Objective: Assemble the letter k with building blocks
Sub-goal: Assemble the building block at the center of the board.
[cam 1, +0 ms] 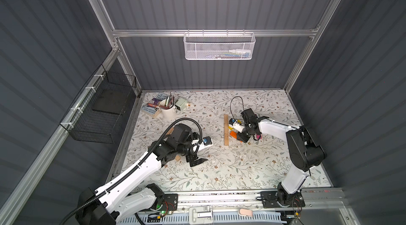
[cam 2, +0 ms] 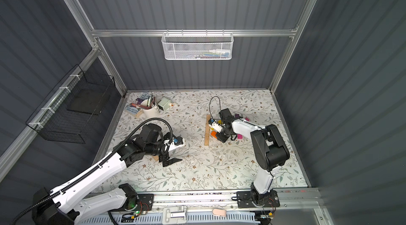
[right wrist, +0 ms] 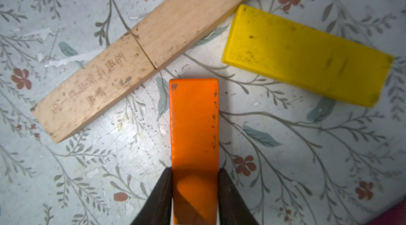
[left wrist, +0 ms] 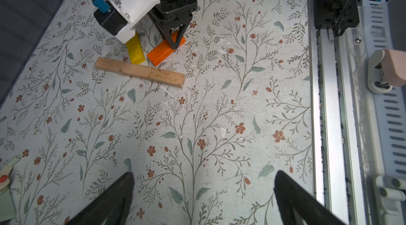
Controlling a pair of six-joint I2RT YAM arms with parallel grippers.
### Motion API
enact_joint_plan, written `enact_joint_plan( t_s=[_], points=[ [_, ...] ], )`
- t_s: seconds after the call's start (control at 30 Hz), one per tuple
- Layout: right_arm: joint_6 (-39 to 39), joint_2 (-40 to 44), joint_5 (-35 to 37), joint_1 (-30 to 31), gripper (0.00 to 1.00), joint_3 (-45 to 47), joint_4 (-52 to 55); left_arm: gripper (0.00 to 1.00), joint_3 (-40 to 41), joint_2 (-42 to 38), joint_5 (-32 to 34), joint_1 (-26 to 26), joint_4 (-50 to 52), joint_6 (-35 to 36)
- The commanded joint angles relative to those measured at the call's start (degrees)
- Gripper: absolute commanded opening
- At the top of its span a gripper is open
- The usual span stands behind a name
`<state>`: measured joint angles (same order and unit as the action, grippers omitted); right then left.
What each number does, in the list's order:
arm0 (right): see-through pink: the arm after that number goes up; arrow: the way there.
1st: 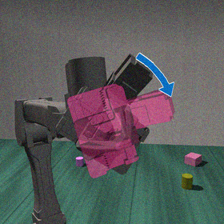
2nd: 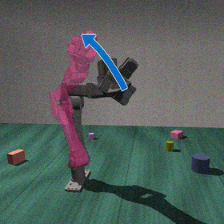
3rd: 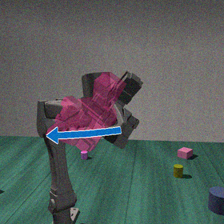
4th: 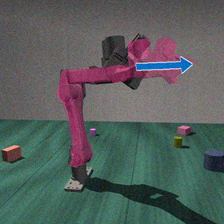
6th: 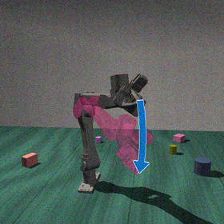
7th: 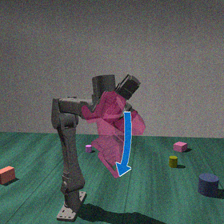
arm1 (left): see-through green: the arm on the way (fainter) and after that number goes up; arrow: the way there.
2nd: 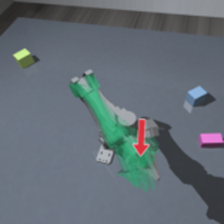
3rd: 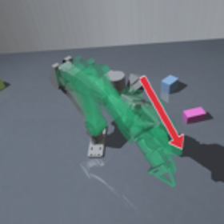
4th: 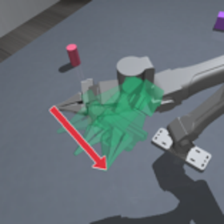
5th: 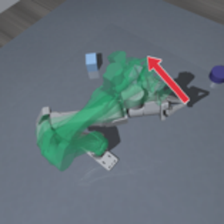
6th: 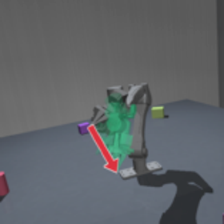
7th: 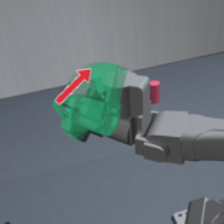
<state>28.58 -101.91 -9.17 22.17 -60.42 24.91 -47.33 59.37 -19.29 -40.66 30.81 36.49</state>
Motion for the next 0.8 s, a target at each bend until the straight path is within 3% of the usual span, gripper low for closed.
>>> enact_joint_plan(
  t_s=[0.0,0.77],
  points=[
    [0.0,-1.1,-1.3,-0.2,0.33,-1.5,0.2,1.00,0.4,0.2,0.0,0.0,0.4,1.1],
    [-0.3,-3.3,-2.1,-0.3,0.33,-2.6,-0.3,1.00,0.6,0.5,1.8,0.0,0.2,1.6]
  ],
)
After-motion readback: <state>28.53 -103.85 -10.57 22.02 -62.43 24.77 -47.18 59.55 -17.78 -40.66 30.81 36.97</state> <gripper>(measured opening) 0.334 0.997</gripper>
